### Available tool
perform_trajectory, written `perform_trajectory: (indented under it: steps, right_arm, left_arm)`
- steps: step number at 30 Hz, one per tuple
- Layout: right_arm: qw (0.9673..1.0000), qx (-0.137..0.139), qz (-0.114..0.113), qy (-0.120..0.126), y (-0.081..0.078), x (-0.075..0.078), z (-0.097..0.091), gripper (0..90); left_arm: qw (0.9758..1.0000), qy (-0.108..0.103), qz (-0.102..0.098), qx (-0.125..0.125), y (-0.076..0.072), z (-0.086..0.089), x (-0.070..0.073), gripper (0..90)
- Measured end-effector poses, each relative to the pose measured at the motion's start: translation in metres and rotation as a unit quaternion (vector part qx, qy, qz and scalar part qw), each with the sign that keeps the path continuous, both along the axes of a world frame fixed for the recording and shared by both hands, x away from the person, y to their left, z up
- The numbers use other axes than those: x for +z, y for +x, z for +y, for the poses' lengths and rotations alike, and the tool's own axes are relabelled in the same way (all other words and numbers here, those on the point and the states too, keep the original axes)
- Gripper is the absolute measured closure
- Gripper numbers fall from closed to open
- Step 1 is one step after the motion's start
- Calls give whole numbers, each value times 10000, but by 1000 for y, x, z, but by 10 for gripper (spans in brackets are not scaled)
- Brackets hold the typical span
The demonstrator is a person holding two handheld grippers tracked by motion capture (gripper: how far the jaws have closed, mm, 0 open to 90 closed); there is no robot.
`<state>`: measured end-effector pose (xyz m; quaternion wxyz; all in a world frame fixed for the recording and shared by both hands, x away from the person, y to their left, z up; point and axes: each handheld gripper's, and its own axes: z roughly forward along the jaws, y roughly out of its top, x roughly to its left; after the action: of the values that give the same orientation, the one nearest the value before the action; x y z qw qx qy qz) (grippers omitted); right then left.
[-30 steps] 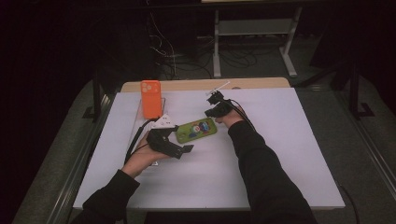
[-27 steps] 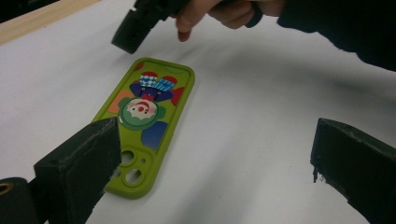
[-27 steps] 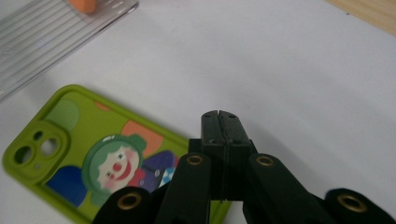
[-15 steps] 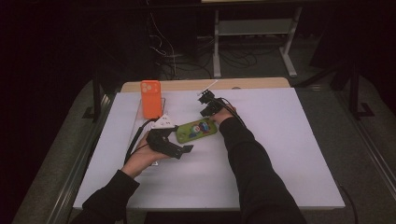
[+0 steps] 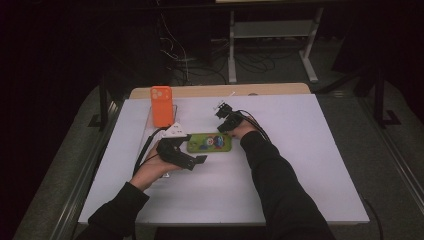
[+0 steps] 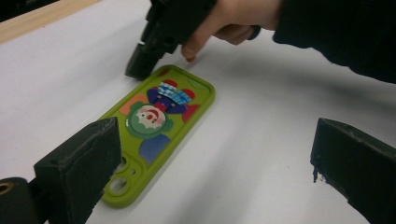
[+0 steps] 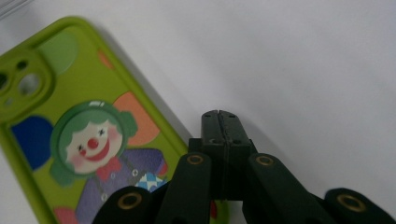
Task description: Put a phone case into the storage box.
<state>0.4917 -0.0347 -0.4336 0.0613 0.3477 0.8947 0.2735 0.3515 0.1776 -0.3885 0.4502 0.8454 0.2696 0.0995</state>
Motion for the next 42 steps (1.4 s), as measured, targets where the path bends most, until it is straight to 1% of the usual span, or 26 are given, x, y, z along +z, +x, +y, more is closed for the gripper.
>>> perform_trajectory:
  steps: [1, 4, 9, 11, 13, 14, 15, 16, 17, 19, 20, 22, 24, 26, 28, 30, 32, 33, 35, 38, 40, 41, 42]
  right_arm:
    - [10000, 21, -17, -38, -3, 0, -1, 884]
    - [9999, 138, 25, 22, -13, 0, -4, 884]
    - [9994, 341, -27, 17, -29, -1, -8, 884]
    - [9995, 321, 38, 63, -35, 0, -10, 884]
    - [9995, 273, 81, 125, -40, 0, -11, 883]
    - [9996, 261, 11, 136, -41, 0, -12, 883]
    - [9995, 223, 4, 223, -43, 2, -14, 880]
    - [9994, 161, -63, 287, -44, 4, -17, 855]
    - [9993, 109, -84, 351, -47, 7, -20, 838]
    - [9989, 77, -153, 444, -53, 14, -27, 787]
    - [9987, 17, -193, 466, -57, 17, -31, 760]
    - [9982, -11, -263, 534, -66, 25, -41, 692]
    - [9974, -69, -372, 608, -76, 30, -52, 656]
    - [9966, -182, -404, 696, -86, 34, -64, 610]
    - [9955, -235, -434, 809, -95, 36, -76, 556]
    - [9946, -300, -479, 875, -106, 37, -86, 503]
    - [9943, -273, -523, 886, -116, 36, -94, 439]
    - [9943, -277, -492, 902, -121, 35, -97, 411]
    - [9939, -278, -519, 929, -131, 33, -105, 351]
    - [9929, -348, -592, 969, -143, 28, -114, 235]
    - [9927, -280, -702, 938, -151, 24, -119, 152]
    - [9926, -258, -702, 956, -155, 23, -121, 126]
    - [9931, -324, -614, 947, -160, 22, -123, 109]
  left_arm:
    - [10000, -1, 3, -2, 0, 0, 0, 19]
    - [10000, -3, 34, 9, 0, 1, 0, 19]
    - [10000, -26, 32, 12, 0, 0, 0, 19]
    - [10000, 47, -13, -44, 1, 1, 0, 19]
    - [10000, 10, 52, 16, 0, 1, 0, 19]
    - [10000, 13, 57, 17, 0, 1, 0, 19]
    - [10000, 14, 55, 20, 0, 1, 0, 19]
    - [10000, 16, 54, 23, 0, 1, 0, 19]
    - [10000, 18, 60, 20, 0, 1, 0, 19]
    - [10000, 16, 62, 23, 0, 1, 0, 19]
    - [10000, 23, 61, 19, 0, 1, -1, 19]
    - [10000, 26, 64, 28, 0, 1, -1, 19]
    - [10000, 24, 67, 33, 0, 0, -1, 19]
    - [10000, 35, 65, 25, 0, 0, -1, 19]
    - [10000, 25, 86, 20, 0, 0, -1, 19]
    - [9999, 9, 99, 11, 1, 1, -1, 19]
    - [9999, -31, 135, 46, 1, 1, -1, 19]
    - [9999, -20, 146, 49, 2, 2, -1, 19]
    - [9999, -15, 155, 48, 2, 2, -1, 19]
    - [9999, -16, 154, 36, 2, 2, -1, 19]
    - [9999, 13, 144, 16, 2, 2, -1, 19]
    - [9999, 13, 153, 20, 2, 2, -1, 19]
    - [9999, 26, 146, 7, 3, 3, -1, 19]
